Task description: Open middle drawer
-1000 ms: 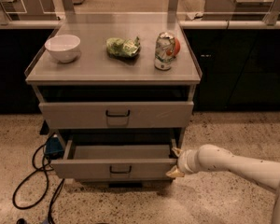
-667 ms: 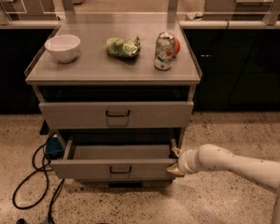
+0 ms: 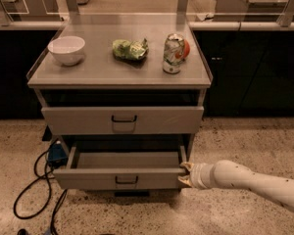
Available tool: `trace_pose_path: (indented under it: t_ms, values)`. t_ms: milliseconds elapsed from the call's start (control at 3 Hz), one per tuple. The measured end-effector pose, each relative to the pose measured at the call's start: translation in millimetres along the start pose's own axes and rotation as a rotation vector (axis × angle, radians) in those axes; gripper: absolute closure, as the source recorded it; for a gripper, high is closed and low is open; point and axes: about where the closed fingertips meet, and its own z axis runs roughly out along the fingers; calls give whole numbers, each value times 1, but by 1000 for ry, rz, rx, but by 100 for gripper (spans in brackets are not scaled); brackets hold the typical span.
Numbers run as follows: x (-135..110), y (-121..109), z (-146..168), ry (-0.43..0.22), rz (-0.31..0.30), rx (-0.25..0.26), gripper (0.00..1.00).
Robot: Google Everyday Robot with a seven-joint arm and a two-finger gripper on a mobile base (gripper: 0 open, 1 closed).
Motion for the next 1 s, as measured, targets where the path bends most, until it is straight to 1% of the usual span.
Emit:
trace_pose_path:
  t_ms: [667,1000]
  values:
    - [-7,-3,-8,0,0,1,100]
    - [-11,-5,-16,-6,5,22,100]
